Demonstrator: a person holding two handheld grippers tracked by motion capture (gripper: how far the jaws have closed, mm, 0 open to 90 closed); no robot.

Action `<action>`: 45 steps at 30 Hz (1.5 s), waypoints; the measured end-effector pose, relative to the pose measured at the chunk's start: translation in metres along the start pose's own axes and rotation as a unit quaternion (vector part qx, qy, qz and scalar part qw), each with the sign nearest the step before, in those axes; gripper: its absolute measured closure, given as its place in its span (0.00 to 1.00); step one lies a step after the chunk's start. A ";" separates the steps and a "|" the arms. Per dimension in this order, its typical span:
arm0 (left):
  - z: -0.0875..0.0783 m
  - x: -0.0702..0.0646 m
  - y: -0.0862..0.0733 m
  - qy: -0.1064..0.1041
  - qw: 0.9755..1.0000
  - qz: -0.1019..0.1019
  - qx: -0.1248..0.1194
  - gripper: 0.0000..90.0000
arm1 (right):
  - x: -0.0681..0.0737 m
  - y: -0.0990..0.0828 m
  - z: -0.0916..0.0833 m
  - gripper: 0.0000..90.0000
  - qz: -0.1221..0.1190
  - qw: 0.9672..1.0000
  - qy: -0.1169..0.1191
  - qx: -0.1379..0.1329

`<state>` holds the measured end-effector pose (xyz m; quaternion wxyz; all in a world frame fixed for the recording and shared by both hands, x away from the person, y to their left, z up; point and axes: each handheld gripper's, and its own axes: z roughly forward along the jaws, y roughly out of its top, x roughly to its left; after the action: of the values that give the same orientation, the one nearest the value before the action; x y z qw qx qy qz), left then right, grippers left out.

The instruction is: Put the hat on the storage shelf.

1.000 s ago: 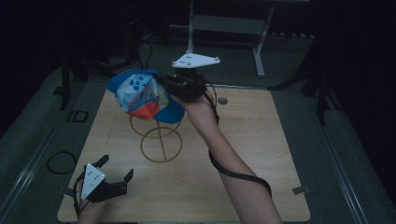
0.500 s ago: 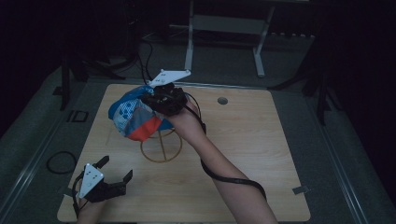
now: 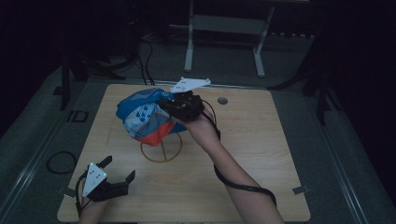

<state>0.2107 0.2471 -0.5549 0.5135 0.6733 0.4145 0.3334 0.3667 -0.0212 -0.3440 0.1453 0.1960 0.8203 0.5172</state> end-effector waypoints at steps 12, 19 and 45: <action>0.000 0.001 -0.002 -0.001 1.000 -0.005 0.004 0.02 | -0.012 -0.015 -0.002 0.98 0.023 1.000 0.001 -0.001; 0.001 0.002 -0.004 -0.004 1.000 -0.009 0.005 0.02 | -0.014 -0.022 -0.002 0.86 0.035 0.999 0.014 -0.003; 0.003 0.000 -0.005 -0.015 1.000 -0.007 0.012 0.02 | -0.036 -0.053 -0.003 0.74 0.079 0.996 0.040 0.012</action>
<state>0.2125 0.2466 -0.5609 0.5140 0.6812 0.4154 0.3149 0.3879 -0.0606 -0.3895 0.0686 0.2415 0.8133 0.5249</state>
